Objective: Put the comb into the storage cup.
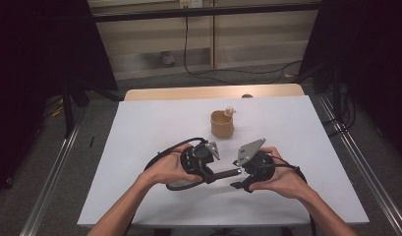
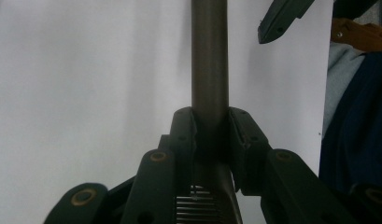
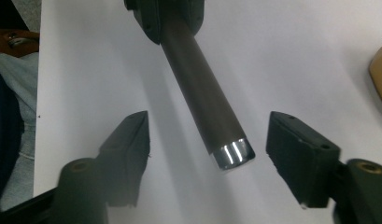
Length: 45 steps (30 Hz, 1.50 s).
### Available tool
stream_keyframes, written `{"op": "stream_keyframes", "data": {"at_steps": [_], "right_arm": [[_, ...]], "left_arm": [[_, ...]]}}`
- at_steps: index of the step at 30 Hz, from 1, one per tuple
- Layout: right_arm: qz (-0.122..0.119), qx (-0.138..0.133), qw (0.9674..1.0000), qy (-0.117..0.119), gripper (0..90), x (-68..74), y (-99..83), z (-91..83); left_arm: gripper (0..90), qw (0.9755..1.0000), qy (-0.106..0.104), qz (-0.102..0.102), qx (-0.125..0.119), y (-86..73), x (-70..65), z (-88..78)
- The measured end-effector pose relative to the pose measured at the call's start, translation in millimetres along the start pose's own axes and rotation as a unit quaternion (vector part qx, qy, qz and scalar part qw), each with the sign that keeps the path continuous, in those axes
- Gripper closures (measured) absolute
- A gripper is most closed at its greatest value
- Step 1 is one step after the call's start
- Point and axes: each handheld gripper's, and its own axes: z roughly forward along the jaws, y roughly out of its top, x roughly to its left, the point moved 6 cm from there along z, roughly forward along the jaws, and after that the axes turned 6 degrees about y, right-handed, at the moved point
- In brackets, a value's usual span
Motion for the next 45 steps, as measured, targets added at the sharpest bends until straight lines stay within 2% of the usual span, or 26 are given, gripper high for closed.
{"op": "stream_keyframes", "data": {"at_steps": [2,6,11,12,16,27,35,41,45], "right_arm": [[-0.005,0.001,1.0000,0.001,35.4,-0.5,2.9,-0.3],[-0.017,0.014,0.9997,0.001,42.7,-1.7,5.6,2.6],[-0.029,0.032,0.9990,0.014,50.3,-0.2,5.5,8.9],[-0.031,0.036,0.9987,0.019,54.0,0.1,5.2,9.8],[-0.038,0.039,0.9982,0.022,59.9,-0.2,6.2,11.1],[-0.059,0.042,0.9971,0.024,67.1,1.2,8.8,11.6],[-0.078,0.057,0.9945,0.040,70.3,3.1,7.1,15.6],[-0.087,0.059,0.9928,0.057,72.3,5.0,5.7,16.8],[-0.089,0.057,0.9922,0.066,72.7,5.8,5.8,17.7]], "left_arm": [[72.9,1.0000,0.006,0.004,-0.004,0.6,0.5,0.0],[72.9,0.9998,0.001,0.019,0.008,-0.4,-0.7,1.4],[72.9,0.9998,-0.001,0.017,0.004,0.3,-3.4,2.5],[72.9,0.9999,0.000,0.016,0.001,0.8,-3.1,2.5],[72.9,0.9998,-0.004,0.020,0.004,0.0,-2.7,2.9],[72.9,0.9995,-0.006,0.029,0.010,-0.7,-2.3,5.8],[72.7,0.9990,-0.020,0.035,0.019,-1.6,-2.7,9.0],[72.4,0.9986,-0.034,0.039,0.013,-2.3,-2.5,9.7],[72.5,0.9982,-0.035,0.045,0.017,-3.1,-2.3,9.1]]}}
